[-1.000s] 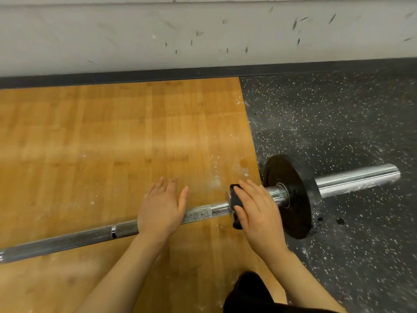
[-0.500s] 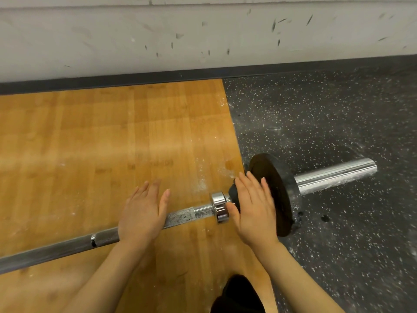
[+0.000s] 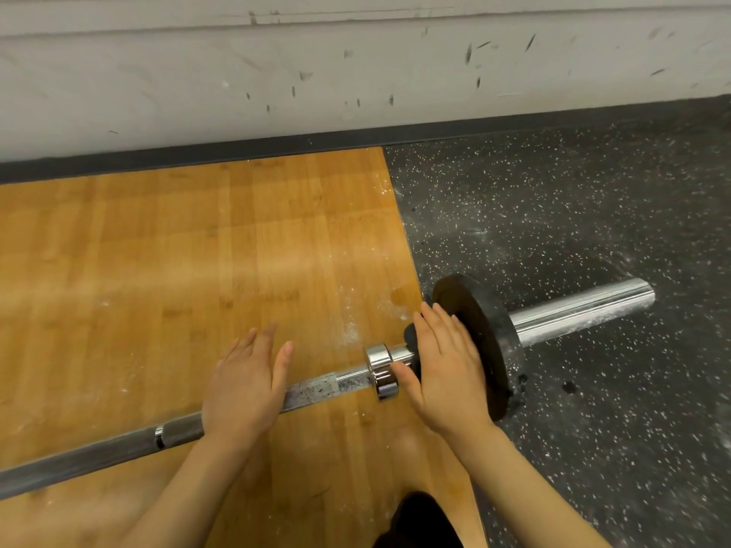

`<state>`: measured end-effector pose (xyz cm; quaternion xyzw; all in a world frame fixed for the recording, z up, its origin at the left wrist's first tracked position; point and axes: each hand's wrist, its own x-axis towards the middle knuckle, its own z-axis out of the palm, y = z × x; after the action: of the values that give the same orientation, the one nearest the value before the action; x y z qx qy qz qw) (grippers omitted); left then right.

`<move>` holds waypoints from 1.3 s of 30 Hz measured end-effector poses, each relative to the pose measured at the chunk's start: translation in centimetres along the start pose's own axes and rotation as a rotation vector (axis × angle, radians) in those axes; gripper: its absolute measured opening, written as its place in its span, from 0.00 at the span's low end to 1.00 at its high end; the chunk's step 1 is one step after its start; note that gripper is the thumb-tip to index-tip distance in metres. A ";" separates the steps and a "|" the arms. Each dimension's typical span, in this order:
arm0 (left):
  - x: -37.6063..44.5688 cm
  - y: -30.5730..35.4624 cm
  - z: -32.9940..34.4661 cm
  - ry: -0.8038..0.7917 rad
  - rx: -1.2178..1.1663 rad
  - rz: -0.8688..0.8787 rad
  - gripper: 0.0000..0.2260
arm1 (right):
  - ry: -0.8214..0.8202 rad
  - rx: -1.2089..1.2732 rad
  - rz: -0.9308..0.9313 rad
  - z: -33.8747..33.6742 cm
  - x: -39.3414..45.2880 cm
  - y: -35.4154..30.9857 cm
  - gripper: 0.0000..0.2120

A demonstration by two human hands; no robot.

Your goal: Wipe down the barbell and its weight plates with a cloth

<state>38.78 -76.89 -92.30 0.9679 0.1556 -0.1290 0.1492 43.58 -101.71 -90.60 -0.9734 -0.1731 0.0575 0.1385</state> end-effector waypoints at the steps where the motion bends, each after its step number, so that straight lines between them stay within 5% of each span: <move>1: -0.1 0.0 0.0 -0.003 -0.001 -0.003 0.33 | -0.001 0.002 0.004 -0.1 -0.2 0.1 0.40; 14: -0.1 0.2 -0.2 -0.006 -0.033 -0.028 0.33 | -0.096 -0.020 -0.025 -0.1 2.1 0.3 0.47; 25: 0.0 0.0 0.2 0.018 -0.027 -0.016 0.39 | 0.046 0.125 -0.049 0.7 -2.0 0.9 0.31; 39: 0.1 -0.1 0.5 0.014 0.010 -0.012 0.33 | 0.225 0.127 -0.003 1.5 0.1 -0.2 0.19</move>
<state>38.76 -76.92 -92.78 0.9686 0.1618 -0.1240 0.1423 43.37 -101.15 -91.97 -0.9628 -0.1541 -0.0413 0.2183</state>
